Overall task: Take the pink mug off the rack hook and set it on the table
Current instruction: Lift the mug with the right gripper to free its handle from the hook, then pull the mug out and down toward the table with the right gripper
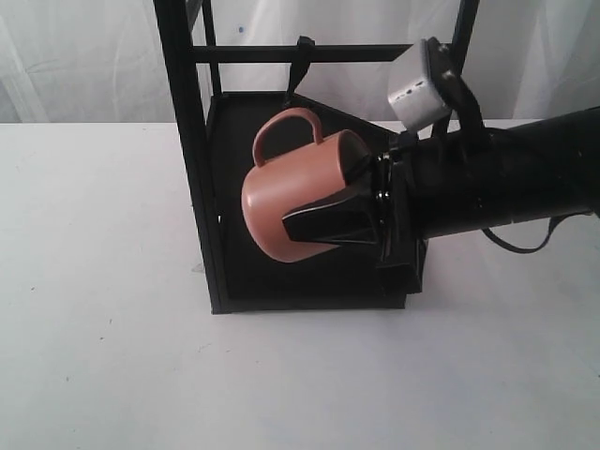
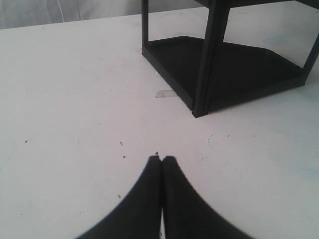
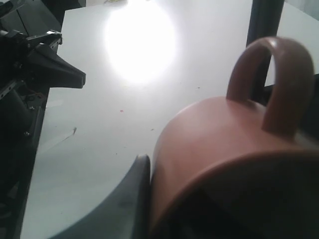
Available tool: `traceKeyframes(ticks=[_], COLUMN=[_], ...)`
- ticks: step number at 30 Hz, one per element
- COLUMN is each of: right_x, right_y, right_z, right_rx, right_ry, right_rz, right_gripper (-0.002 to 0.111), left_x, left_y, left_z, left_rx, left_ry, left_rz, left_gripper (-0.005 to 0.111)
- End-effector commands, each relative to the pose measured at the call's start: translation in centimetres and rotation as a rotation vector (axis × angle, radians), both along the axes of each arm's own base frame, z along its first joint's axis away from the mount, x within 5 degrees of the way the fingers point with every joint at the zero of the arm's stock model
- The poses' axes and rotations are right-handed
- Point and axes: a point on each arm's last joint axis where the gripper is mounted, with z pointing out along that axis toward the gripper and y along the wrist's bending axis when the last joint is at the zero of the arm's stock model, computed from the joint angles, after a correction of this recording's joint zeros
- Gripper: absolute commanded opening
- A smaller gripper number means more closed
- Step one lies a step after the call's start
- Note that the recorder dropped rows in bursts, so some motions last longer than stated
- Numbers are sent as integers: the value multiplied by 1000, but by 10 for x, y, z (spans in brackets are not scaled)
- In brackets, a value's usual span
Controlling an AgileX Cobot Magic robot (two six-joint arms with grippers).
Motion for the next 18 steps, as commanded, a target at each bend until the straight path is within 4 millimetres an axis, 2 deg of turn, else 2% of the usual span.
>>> traceKeyframes(ticks=[1,13,18], right_x=[-8,-24,-35], right_y=[-4,-14,-11], right_z=[2,-8,-12], right_rx=[-22,-105,-186], right_ry=[-7,-52,-104], right_rz=[-9,-63,-15], right_gripper=[0,0,0], left_x=[0,0,0], left_y=[0,0,0], left_z=[-1,-1,-1], left_rx=[-9,-9,-9], left_ry=[0,0,0], left_rz=[5,5,5], left_gripper=[0,0,0])
